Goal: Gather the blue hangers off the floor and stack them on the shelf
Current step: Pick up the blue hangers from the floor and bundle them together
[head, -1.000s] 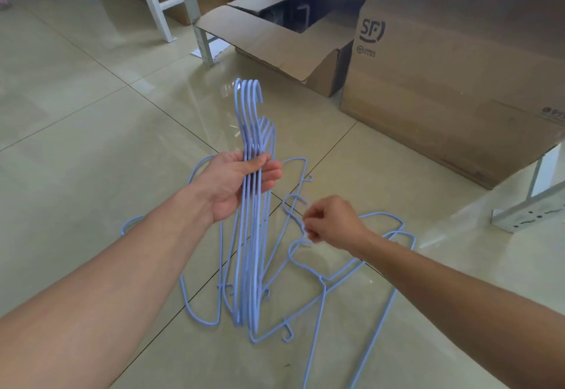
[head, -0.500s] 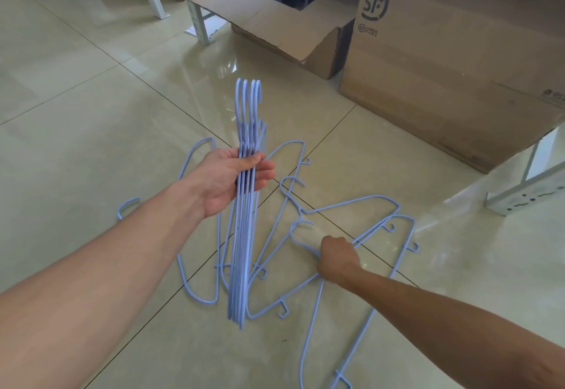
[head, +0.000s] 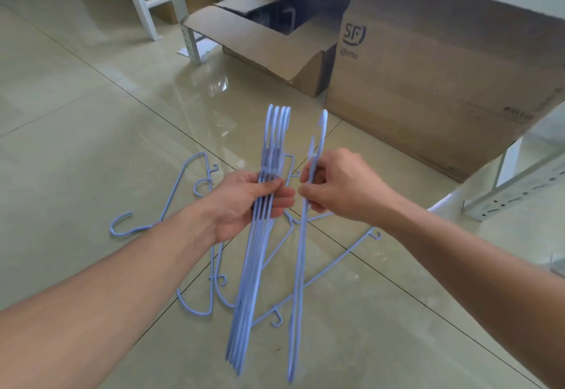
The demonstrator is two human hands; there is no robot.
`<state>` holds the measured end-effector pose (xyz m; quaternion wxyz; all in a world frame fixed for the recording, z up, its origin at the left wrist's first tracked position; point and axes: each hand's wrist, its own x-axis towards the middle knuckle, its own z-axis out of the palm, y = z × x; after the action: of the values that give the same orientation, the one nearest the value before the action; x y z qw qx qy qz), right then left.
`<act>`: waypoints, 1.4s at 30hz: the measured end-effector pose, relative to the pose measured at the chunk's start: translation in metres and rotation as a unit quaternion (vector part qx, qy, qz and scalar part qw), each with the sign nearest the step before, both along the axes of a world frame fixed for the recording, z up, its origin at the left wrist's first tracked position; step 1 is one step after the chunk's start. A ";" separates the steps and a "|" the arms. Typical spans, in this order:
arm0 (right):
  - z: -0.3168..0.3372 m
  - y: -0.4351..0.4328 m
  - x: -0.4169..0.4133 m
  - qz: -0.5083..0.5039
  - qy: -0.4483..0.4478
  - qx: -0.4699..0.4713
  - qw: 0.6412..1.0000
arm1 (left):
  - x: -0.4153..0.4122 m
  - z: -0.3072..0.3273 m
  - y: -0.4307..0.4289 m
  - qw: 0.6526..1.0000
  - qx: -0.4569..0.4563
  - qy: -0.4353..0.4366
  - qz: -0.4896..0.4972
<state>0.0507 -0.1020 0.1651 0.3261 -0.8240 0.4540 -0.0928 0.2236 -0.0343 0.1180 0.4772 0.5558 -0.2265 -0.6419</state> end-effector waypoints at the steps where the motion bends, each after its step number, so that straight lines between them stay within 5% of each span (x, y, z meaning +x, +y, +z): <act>1: 0.000 0.002 0.005 0.006 -0.015 -0.015 1.000 | -0.003 0.003 0.000 1.000 -0.008 0.002 -0.008; 8: -0.012 0.006 0.018 -0.001 -0.114 -0.020 0.993 | -0.009 0.013 0.006 0.999 -0.052 -0.001 -0.014; 19: -0.027 0.006 0.035 0.060 -0.113 -0.103 0.986 | 0.004 0.006 0.012 0.999 -0.037 0.018 0.013; 24: -0.057 -0.018 0.038 -0.101 -0.182 0.041 0.977 | 0.021 0.002 0.012 0.998 -0.016 -0.008 0.065; 28: -0.133 -0.025 0.034 -0.180 -0.013 0.165 0.970 | 0.036 -0.001 0.014 0.996 -0.012 -0.011 0.085; 32: -0.202 -0.015 0.038 -0.191 0.113 0.173 0.960 | 0.045 -0.009 0.017 0.996 -0.008 -0.021 0.084; 42: -0.219 -0.009 0.067 -0.324 0.093 0.182 0.924 | 0.065 -0.022 0.019 0.995 -0.012 -0.034 0.092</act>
<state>0.1173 -0.1107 -0.0537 0.3793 -0.5634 0.7333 -0.0319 0.2887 -0.0152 0.0964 0.5329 0.5898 -0.1978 -0.5736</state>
